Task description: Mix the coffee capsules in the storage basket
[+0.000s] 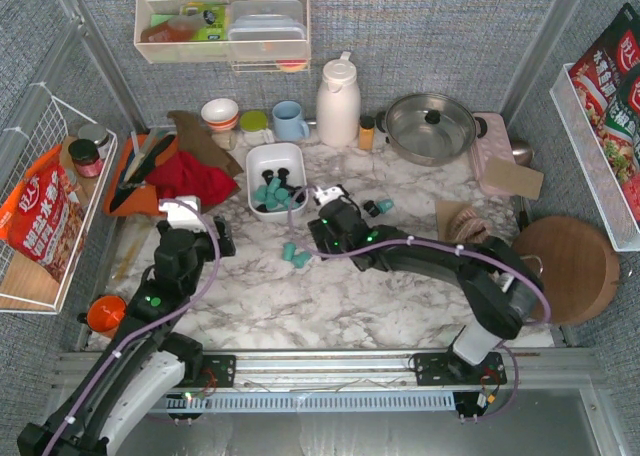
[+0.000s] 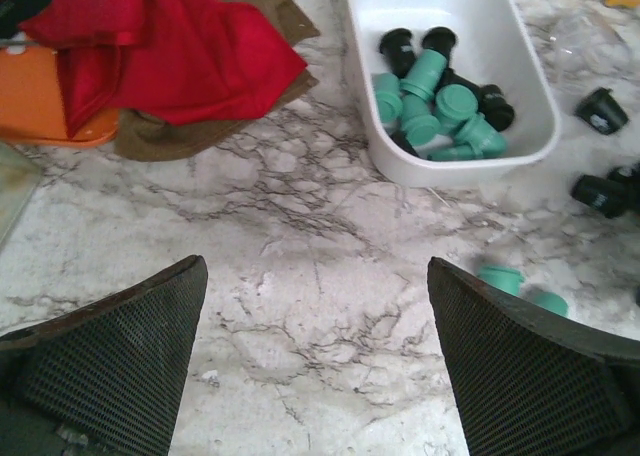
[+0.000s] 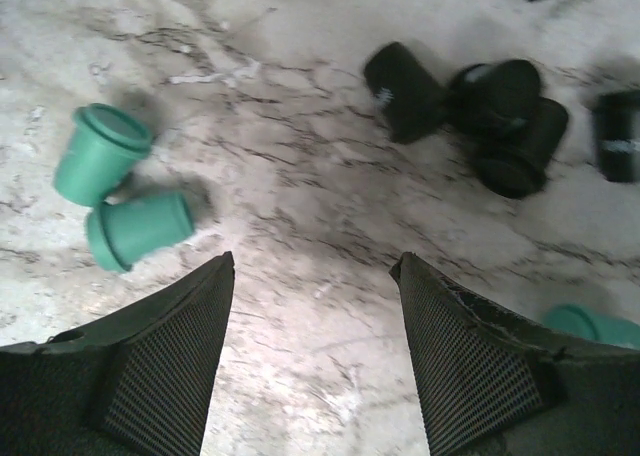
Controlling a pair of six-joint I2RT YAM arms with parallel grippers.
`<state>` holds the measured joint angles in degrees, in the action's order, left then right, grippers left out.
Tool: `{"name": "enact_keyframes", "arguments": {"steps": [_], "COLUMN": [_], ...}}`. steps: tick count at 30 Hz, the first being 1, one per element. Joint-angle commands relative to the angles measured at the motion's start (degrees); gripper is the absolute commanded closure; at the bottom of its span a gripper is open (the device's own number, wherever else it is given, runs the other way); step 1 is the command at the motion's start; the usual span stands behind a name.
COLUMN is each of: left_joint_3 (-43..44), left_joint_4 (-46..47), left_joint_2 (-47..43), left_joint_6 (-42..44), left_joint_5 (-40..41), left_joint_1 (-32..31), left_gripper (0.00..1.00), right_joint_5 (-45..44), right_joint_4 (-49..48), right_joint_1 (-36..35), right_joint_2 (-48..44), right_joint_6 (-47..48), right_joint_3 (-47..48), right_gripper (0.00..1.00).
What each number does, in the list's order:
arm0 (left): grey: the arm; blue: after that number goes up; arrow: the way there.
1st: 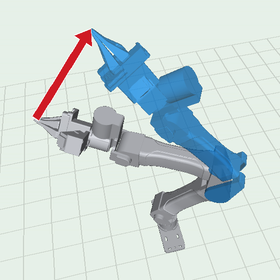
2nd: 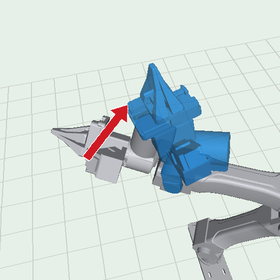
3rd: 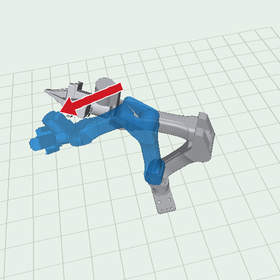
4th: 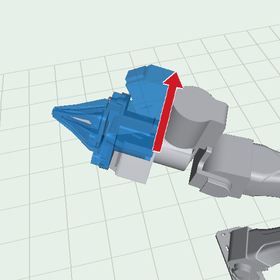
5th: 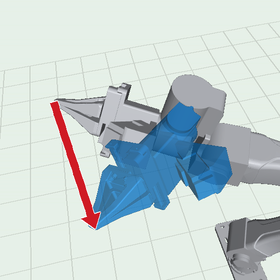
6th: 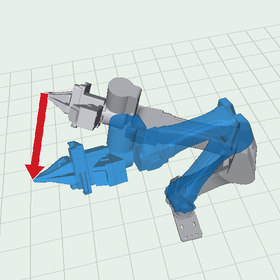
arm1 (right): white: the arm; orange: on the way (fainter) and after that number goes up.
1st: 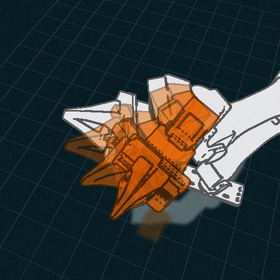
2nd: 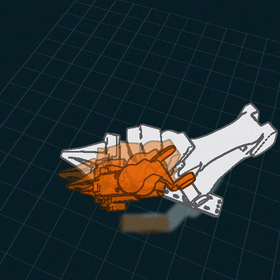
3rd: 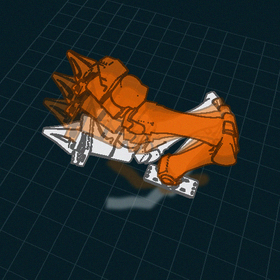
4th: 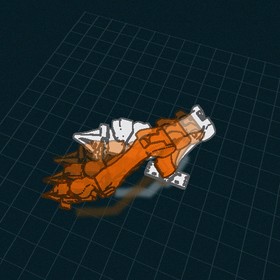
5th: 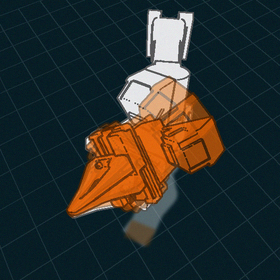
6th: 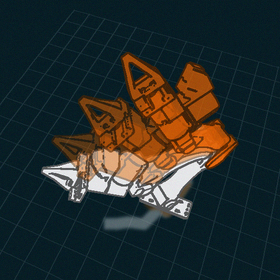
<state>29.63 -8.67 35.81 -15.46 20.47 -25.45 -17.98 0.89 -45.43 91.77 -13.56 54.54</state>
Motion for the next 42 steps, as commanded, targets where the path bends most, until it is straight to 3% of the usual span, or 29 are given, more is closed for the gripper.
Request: {"name": "enact_keyframes", "arguments": {"steps": [1,5,11,32,37,42], "left_joint_3": [-0.8,-1.8,-2.0,-2.2,-2.2,-2.2], "left_joint_4": [2.2,3.3,3.3,3.6,3.6,3.7], "left_joint_2": [-1.9,-4.4,-6.5,-5.9,-5.9,-5.6], "left_joint_6": [2.2,2.9,3.5,3.8,3.8,3.8], "left_joint_5": [-6.5,-10.1,-8.4,-9.3,-9.3,-9.5], "left_joint_1": [0.0,0.0,0.0,0.0,0.0,0.0], "left_gripper": [0.01,0.01,0.01,0.01,0.01,0.01], "right_joint_5": [4.6,8.9,12.6,13.6,13.5,11.6], "right_joint_4": [0.1,-1.2,-0.6,0.2,0.3,0.0], "right_joint_1": [-2.1,-3.4,-4.1,-4.6,-4.6,-4.7], "right_joint_2": [4.6,8.0,11.5,18.0,17.7,16.0], "right_joint_6": [0.7,2.6,3.8,4.8,4.5,4.0], "right_joint_3": [4.5,7.3,10.4,13.4,13.2,12.1], "right_gripper": [0.29,0.29,0.29,0.31,0.44,0.49]}}
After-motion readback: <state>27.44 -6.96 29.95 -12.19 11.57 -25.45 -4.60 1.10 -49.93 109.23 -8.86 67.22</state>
